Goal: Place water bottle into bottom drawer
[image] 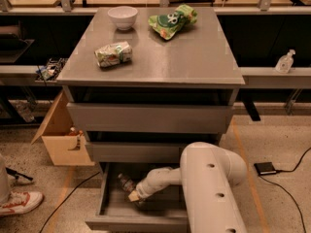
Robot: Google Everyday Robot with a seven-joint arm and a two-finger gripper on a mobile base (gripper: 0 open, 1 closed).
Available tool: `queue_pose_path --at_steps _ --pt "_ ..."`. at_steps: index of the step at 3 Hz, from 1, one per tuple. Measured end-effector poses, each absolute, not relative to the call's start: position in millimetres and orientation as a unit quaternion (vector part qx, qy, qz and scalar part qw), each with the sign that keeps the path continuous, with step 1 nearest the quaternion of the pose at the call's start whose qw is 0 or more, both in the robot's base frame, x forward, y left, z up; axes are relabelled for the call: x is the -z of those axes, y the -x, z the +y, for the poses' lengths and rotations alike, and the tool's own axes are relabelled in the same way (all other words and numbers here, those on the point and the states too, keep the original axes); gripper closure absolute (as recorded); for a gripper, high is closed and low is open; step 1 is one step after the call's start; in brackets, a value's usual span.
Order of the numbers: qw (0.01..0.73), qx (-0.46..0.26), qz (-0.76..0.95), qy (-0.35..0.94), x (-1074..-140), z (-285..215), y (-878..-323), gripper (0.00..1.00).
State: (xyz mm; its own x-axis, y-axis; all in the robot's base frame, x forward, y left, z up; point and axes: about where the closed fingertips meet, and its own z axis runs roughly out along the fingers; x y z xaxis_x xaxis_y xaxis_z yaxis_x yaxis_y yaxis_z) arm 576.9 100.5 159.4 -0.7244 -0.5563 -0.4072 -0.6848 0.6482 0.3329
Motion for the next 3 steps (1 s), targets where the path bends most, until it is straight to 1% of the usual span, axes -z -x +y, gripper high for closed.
queue_pose_path --at_steps 3 --pt "0.140 -0.244 0.895 0.346 -161.3 99.7 -572.3 0.12"
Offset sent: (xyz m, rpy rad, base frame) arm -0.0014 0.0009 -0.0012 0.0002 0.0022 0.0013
